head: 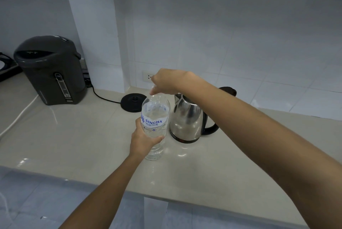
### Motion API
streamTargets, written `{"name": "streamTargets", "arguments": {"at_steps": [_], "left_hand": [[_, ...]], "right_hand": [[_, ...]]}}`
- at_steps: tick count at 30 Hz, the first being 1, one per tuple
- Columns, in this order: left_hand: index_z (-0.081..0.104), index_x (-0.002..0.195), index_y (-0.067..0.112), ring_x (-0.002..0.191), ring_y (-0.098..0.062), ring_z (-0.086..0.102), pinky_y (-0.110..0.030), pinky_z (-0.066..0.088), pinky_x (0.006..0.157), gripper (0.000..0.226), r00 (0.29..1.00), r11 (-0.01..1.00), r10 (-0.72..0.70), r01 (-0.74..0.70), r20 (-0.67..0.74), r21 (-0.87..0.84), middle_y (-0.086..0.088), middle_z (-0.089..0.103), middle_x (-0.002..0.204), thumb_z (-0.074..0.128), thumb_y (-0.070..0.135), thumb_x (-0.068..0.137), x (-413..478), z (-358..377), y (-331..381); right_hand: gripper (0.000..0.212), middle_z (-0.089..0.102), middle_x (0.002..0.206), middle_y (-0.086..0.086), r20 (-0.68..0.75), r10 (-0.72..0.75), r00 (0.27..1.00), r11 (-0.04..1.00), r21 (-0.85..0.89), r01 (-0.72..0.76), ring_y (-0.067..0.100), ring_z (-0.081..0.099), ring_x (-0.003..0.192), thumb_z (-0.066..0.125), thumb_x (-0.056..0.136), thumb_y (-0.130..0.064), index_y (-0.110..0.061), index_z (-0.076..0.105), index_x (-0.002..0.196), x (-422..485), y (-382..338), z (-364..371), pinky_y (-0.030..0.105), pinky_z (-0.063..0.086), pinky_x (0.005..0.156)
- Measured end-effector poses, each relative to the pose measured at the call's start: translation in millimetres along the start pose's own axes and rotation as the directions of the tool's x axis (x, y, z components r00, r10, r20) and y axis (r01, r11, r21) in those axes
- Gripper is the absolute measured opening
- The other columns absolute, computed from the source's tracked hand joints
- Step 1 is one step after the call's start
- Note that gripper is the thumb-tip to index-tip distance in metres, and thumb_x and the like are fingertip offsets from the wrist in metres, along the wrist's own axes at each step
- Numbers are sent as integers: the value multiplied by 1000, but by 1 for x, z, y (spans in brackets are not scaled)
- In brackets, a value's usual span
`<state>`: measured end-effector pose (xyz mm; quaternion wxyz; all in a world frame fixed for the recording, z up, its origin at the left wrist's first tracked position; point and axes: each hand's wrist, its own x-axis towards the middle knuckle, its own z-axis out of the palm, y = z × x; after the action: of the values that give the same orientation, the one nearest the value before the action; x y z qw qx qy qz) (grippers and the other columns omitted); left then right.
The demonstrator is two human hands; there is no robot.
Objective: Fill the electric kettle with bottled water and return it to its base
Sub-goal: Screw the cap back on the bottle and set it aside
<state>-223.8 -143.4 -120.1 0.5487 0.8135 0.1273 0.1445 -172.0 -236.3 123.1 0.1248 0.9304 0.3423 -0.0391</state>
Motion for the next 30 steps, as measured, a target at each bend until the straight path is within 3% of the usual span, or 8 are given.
{"name": "streamTargets", "arguments": {"at_steps": [3,7,9,16,20,22,25,30], "left_hand": [[36,124,29,95,-15,60,-28,50,80,90,1000,1000,-12,12,-6,8,10,59,102,92,30,53,0,1,-1],[33,126,30,98,-18,59,-33,53,81,93,1000,999,-18,18,4,33,10,56,104,90,34,54,0,1,-1],[31,128,31,98,-17,57,-35,53,82,95,1000,998,-25,24,8,54,11,55,105,90,37,53,0,0,0],[27,131,32,94,-14,54,-29,49,78,101,999,998,-20,18,39,58,14,53,104,89,41,53,0,-2,-1],[26,134,32,98,-10,52,-27,45,81,102,995,1000,15,-15,103,4,19,51,111,90,35,55,1,-7,-2],[25,136,32,103,-9,52,-24,42,84,103,981,999,22,-15,195,-34,20,50,116,91,31,56,0,-12,-11],[24,140,32,113,-11,53,-18,41,85,103,928,999,-17,31,373,-31,18,50,121,89,28,60,-2,-22,-33],[41,135,25,106,-18,61,-24,47,81,85,921,993,-54,8,385,121,4,63,116,87,28,64,4,-25,-50]], "right_hand": [[36,60,113,7,-92,141,986,987,-62,-147,24,60,103,39,102,-31,-6,61,114,9,-15,18,28,39,65],[24,50,66,-5,-168,389,906,914,-52,-402,12,48,57,40,98,-20,-19,61,85,10,-37,24,20,27,49],[26,44,61,-4,-149,436,887,896,-18,-444,13,39,50,41,96,-21,-16,55,75,10,-33,19,19,27,49],[49,40,54,-2,-198,499,844,865,51,-500,15,36,45,33,95,-43,-13,44,58,5,-26,22,21,23,46],[65,45,54,-2,-269,542,796,836,265,-480,16,42,47,32,88,-70,-14,45,57,1,-18,33,23,23,46],[59,50,60,-1,-315,544,778,771,554,-315,19,49,57,41,85,-70,-16,45,61,-6,-14,56,26,29,48],[45,58,103,-5,-291,480,828,472,881,37,12,55,95,66,76,-56,-22,54,104,-18,-21,94,25,41,74],[98,46,136,-5,-233,444,865,398,916,43,10,43,126,85,58,-42,-38,28,138,-18,-37,130,31,39,101]]}}
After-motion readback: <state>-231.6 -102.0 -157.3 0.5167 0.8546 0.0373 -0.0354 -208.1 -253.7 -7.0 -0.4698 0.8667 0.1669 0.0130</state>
